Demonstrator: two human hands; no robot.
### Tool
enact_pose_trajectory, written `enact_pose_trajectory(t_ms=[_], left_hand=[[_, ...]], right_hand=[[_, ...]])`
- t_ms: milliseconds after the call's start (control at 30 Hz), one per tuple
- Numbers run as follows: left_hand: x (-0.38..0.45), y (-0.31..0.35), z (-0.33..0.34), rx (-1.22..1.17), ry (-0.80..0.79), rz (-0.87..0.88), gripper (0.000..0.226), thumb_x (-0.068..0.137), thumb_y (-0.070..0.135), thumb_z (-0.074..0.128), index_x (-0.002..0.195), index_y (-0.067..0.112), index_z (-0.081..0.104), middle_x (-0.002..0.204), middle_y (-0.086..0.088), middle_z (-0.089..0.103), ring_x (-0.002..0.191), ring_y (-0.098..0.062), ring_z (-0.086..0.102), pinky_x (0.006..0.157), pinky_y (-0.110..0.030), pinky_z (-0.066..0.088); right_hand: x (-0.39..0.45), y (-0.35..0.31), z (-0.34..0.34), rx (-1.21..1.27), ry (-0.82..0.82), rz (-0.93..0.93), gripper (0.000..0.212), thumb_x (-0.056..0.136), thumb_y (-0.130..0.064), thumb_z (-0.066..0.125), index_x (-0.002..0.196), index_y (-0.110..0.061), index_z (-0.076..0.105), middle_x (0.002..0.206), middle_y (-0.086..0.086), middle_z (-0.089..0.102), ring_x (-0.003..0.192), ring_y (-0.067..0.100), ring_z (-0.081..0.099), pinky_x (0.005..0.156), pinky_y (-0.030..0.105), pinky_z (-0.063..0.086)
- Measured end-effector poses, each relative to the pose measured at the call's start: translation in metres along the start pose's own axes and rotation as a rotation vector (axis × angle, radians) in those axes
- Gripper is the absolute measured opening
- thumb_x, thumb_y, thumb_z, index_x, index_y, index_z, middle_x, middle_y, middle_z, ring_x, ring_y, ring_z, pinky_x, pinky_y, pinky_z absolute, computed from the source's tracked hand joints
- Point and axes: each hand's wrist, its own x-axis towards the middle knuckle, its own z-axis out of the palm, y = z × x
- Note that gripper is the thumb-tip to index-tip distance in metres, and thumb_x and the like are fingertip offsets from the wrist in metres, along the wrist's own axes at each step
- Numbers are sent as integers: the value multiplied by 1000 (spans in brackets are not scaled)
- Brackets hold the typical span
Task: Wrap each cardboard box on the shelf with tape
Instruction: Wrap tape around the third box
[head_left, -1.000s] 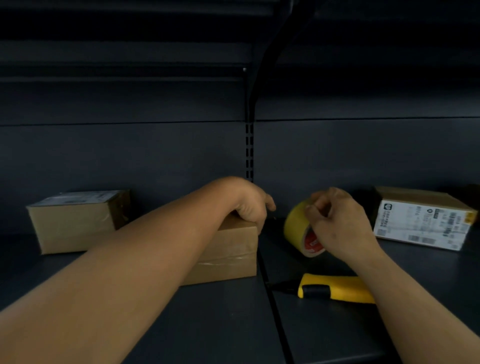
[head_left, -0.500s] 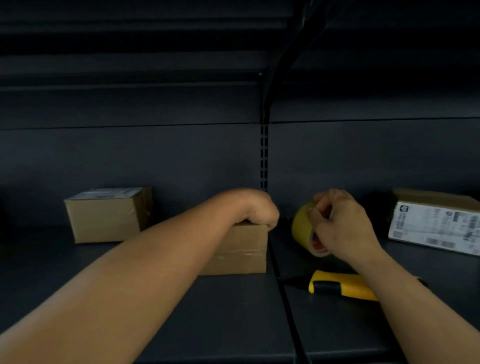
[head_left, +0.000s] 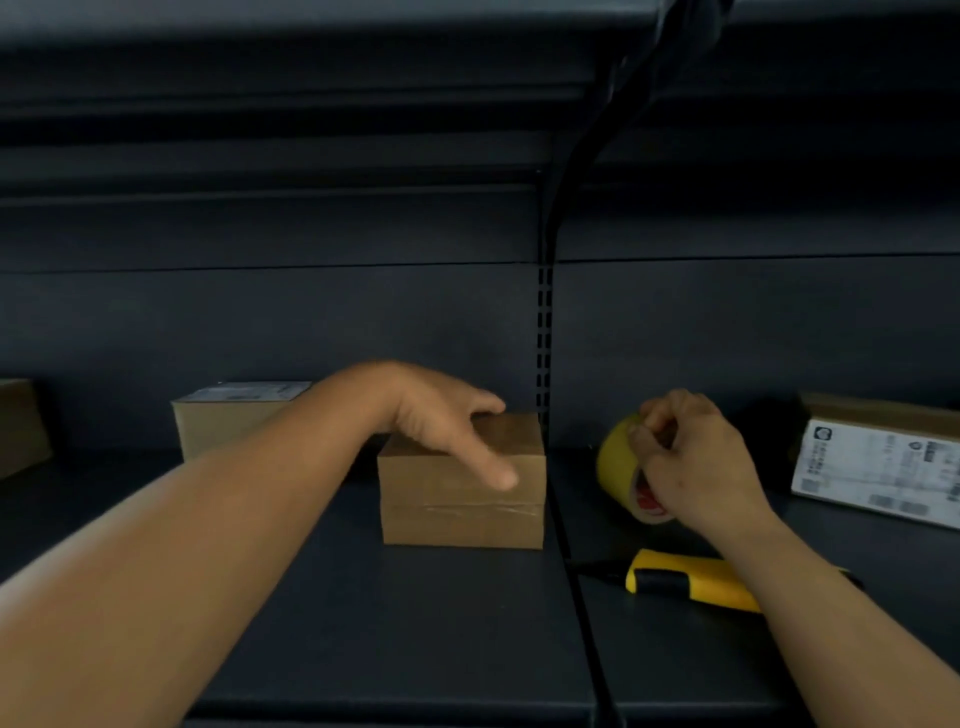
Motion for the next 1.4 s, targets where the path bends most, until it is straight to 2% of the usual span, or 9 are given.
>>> enact_pose_trajectory(t_ms=[167,333,600,700,800,933,1200,1333,1400], left_hand=[[12,-13,9,107,102,-13,115,71,52,76,152,29,-3,159,10,-2,145,-11,5,116,-27,12],[16,-15,6,164,162,38,123,66,47,82,152,31,-4,150,15,8,140,-13,14,116,-31,21],[33,-12,41,387,642,159,121,60,56,79,147,32,-2,138,10,8,128,-18,11,112,-36,8],[33,-12,56,428,656,207,106,71,67,65,146,27,1,138,7,8,127,-18,13,112,-36,8],[34,-15,67,504,703,254,79,85,57,54,144,23,14,140,2,14,128,-18,18,111,-36,15],[47,-15,72,464,815,218,60,91,37,53,141,24,21,140,2,20,127,-18,22,109,-37,19],[75,-3,64,370,901,63,67,88,34,59,142,26,19,136,0,24,123,-20,25,106,-37,19],[68,19,65,254,980,216,58,91,34,53,141,32,24,133,5,23,121,-15,21,103,-30,17],[66,32,68,150,936,338,51,91,32,54,138,32,32,129,7,28,121,-13,23,104,-28,22]], right_hand=[[-1,1,-1,-4,0,-1,13,87,-13,60,76,-10,54,95,2,55,91,19,52,72,25,35],[-1,2,-2,12,8,8,12,87,-14,61,77,-11,54,94,3,55,87,18,52,70,24,33],[-1,3,-3,42,-7,2,18,87,-13,61,73,-16,51,92,0,54,88,17,51,74,23,34],[-2,2,-4,51,-8,0,18,87,-13,62,73,-17,51,92,-1,54,88,16,52,73,24,34],[-2,1,-4,52,-29,2,17,87,-12,62,73,-15,52,90,-3,53,89,17,52,73,25,35],[-2,-2,-5,58,-61,6,18,87,-13,62,73,-15,52,94,-2,53,92,17,52,76,26,36],[-2,2,-9,138,-42,0,16,90,-13,59,85,-28,57,98,-3,53,89,16,54,76,24,38],[0,5,-11,124,-34,2,18,90,-13,57,84,-30,61,95,-9,48,92,12,52,78,17,34],[1,6,-12,82,-9,8,15,89,-14,57,84,-26,63,87,-15,44,92,10,49,78,15,32]])
